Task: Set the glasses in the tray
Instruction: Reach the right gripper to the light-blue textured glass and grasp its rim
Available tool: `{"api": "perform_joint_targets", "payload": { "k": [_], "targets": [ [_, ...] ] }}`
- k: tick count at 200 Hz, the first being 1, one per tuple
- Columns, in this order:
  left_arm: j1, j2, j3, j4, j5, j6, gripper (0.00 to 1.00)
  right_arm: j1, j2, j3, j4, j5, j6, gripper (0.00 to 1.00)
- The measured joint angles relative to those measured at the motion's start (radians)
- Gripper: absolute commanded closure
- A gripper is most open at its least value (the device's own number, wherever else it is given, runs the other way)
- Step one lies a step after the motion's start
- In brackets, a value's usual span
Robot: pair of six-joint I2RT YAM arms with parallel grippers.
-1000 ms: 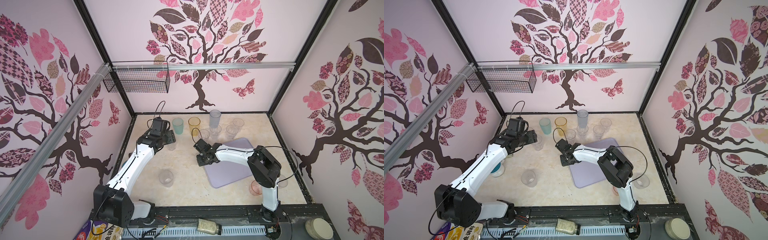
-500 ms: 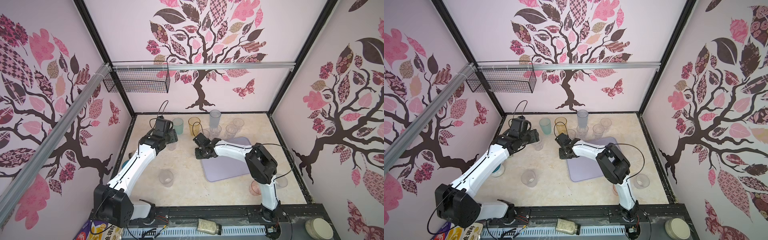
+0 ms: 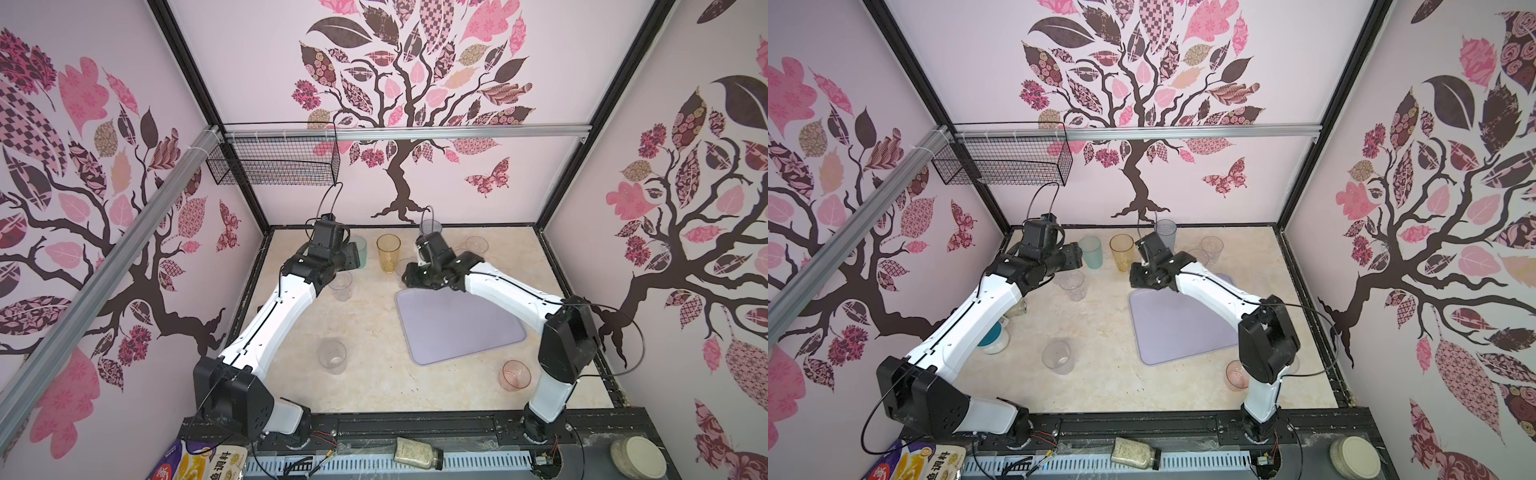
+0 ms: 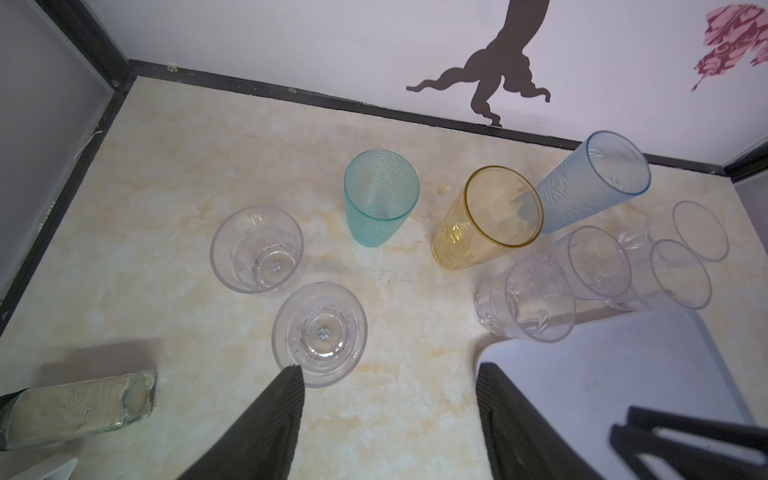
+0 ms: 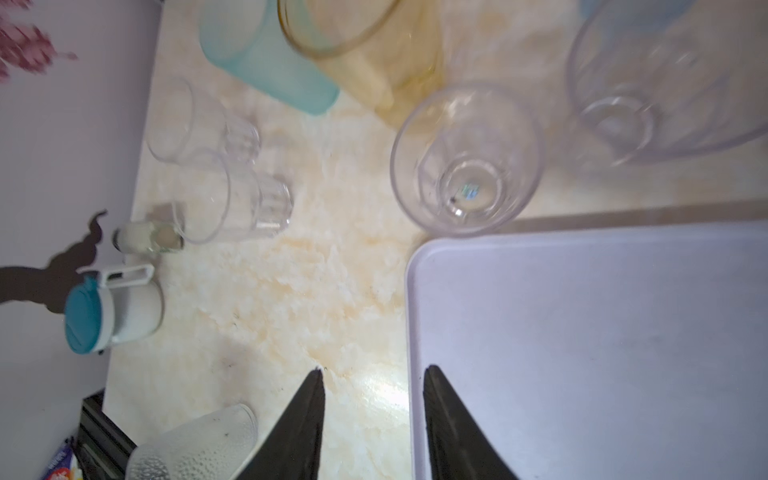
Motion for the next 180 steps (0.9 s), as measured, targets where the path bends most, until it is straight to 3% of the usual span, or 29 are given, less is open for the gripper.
{"api": "perform_joint_targets", "payload": {
  "k": [33,54,100,137,180],
  "targets": [
    [-0.12,0.037,-0.006,0.03,-0.001,-0.001,0.3,-0.146,0.0,0.113,-0.023,0.001,-0.014,0.55],
    [-0.162,0.041,-0.046,0.087,0.007,-0.018,0.3,-0.171,0.05,0.215,-0.065,0.028,-0.018,0.52],
    [-0.184,0.086,-0.131,0.139,0.01,-0.055,0.3,-0.17,0.285,0.567,-0.187,0.124,-0.048,0.5],
    [-0.185,0.086,-0.151,0.15,0.003,-0.054,0.3,-0.26,0.473,0.847,-0.262,0.144,-0.058,0.5],
    [-0.185,0.091,-0.161,0.177,0.01,-0.054,0.3,-0.33,0.608,0.951,-0.269,0.12,-0.06,0.48]
  ]
}}
